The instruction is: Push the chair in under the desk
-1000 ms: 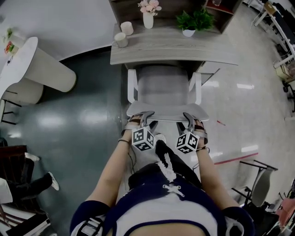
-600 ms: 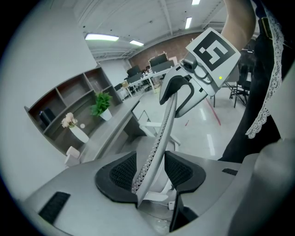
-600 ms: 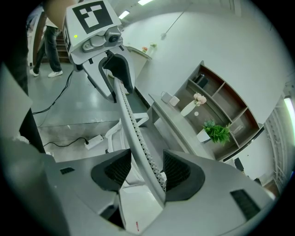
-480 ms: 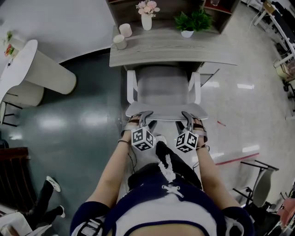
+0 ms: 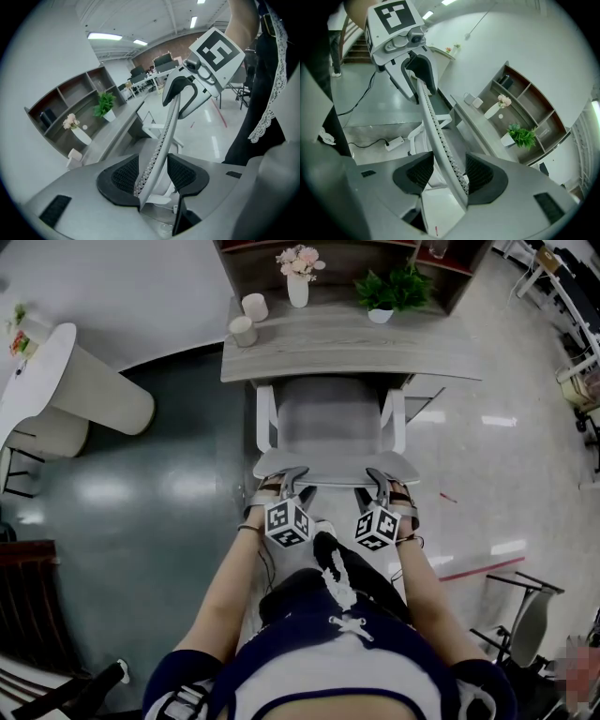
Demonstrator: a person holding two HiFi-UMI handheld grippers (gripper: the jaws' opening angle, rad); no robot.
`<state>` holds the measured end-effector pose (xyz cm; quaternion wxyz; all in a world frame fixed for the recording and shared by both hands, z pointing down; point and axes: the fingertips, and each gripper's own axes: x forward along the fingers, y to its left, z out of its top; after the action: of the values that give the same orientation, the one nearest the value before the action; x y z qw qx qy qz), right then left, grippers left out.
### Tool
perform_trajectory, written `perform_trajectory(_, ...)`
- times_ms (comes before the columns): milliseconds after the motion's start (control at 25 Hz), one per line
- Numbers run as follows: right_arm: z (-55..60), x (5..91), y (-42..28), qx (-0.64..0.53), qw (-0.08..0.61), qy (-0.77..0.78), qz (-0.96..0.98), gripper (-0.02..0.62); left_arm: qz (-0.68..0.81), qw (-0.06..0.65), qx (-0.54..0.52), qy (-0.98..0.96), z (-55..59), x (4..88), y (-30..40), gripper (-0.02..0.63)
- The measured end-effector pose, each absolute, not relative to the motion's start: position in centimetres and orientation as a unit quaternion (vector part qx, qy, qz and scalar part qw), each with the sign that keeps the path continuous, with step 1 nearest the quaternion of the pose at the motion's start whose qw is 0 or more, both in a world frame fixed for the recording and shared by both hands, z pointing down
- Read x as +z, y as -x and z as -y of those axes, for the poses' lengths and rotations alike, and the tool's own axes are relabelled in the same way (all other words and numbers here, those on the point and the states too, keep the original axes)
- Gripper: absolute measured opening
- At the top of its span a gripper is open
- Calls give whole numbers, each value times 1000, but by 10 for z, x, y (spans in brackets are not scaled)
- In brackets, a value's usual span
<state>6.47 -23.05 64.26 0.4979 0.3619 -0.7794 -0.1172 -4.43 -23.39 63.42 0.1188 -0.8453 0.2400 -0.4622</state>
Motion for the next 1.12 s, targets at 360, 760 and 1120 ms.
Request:
perform_trajectory(360,246,642,-68,-121,499,-356,781,196,-244,117,-463,844,250,634,41,193)
perform_trajectory(760,267,641,-70,-127,500,-352,781,195,-247,113,-466,842,270,633,39,195)
perform_trajectory(1120,287,642,-72,-127,501,-352,781,195,-248,112,-466,842,290,634,38,195)
